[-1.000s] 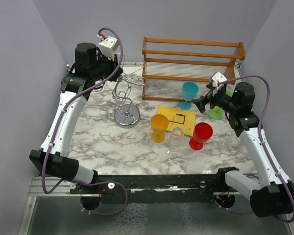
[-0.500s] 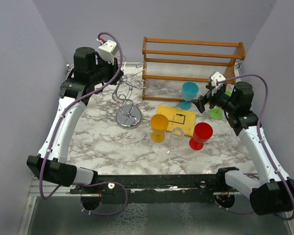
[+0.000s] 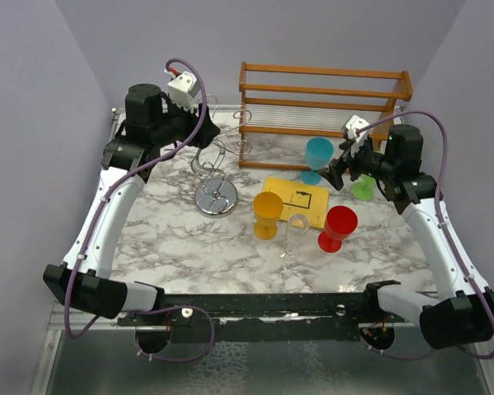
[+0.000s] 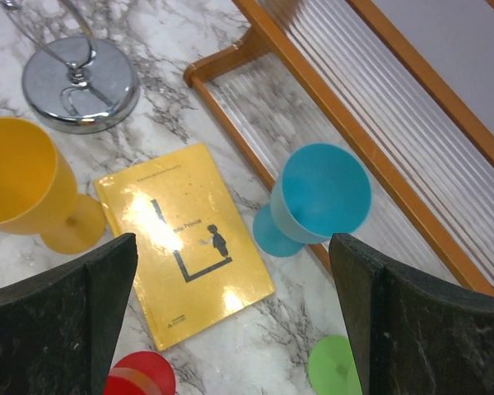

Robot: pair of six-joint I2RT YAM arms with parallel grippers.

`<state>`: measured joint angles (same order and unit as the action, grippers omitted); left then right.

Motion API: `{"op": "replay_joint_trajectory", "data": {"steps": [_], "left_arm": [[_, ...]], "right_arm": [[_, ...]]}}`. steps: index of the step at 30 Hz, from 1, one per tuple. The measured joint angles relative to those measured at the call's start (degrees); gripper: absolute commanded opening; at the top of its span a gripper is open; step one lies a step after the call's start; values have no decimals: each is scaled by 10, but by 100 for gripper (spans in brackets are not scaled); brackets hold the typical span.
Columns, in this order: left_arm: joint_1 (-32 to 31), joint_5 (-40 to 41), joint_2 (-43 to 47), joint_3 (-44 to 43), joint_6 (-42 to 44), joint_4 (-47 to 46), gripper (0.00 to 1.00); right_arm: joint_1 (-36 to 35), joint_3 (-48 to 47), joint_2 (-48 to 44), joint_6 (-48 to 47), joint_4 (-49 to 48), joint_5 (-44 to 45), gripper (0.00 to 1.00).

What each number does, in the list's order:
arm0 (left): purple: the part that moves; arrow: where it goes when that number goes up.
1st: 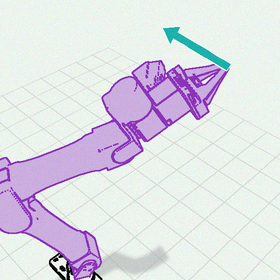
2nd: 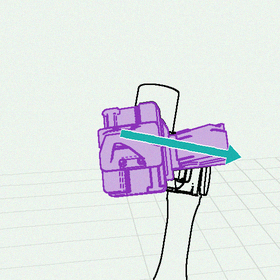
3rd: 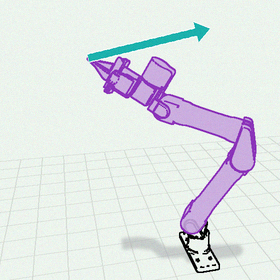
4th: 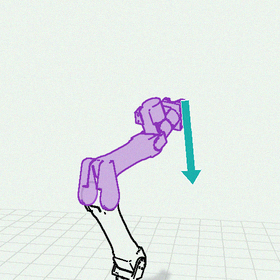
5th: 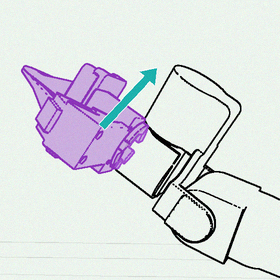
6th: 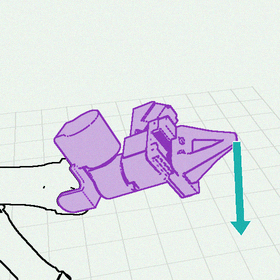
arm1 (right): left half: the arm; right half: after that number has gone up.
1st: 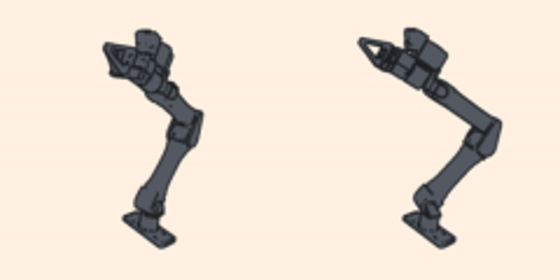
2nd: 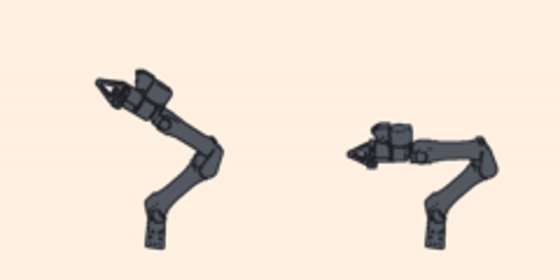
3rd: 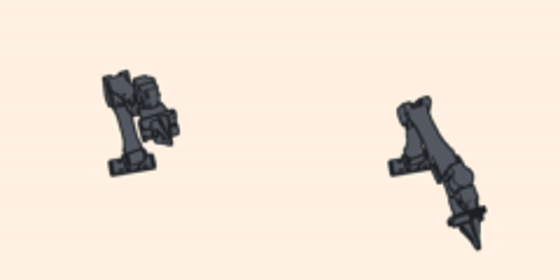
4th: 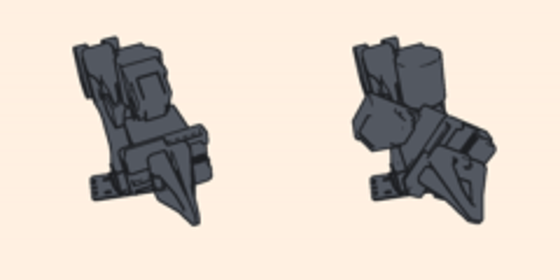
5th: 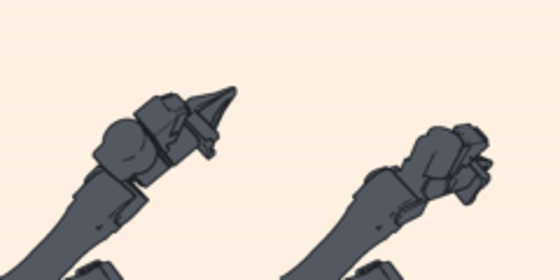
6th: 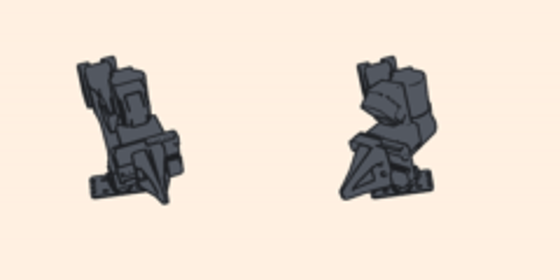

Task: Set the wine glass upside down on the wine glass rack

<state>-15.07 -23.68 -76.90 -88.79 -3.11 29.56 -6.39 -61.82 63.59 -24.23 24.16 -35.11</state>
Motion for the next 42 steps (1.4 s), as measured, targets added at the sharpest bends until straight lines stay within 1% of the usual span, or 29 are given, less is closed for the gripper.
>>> {"op": "replay_joint_trajectory", "data": {"steps": [4,7,10,16,23,30,36,38,42], "left_arm": [[1,-3,6,1,5,0,78],[7,-3,22,3,15,0,87],[13,3,43,4,29,1,92],[32,21,71,3,57,6,93],[60,44,76,3,74,18,93],[68,59,85,3,85,22,93],[71,63,86,3,90,23,93],[71,64,86,3,91,23,93],[72,66,85,3,93,23,93]], "right_arm": [[-28,-33,23,-18,45,-12,100],[-59,-63,46,-26,74,-14,100],[-102,-92,71,-27,97,-9,95],[-195,-160,149,-22,145,29,82],[-271,-197,227,-13,200,83,63],[-305,-201,269,-6,228,131,46],[-311,-201,279,0,229,157,23],[-311,-201,280,0,229,159,20],[-312,-201,286,0,228,160,19]]}}
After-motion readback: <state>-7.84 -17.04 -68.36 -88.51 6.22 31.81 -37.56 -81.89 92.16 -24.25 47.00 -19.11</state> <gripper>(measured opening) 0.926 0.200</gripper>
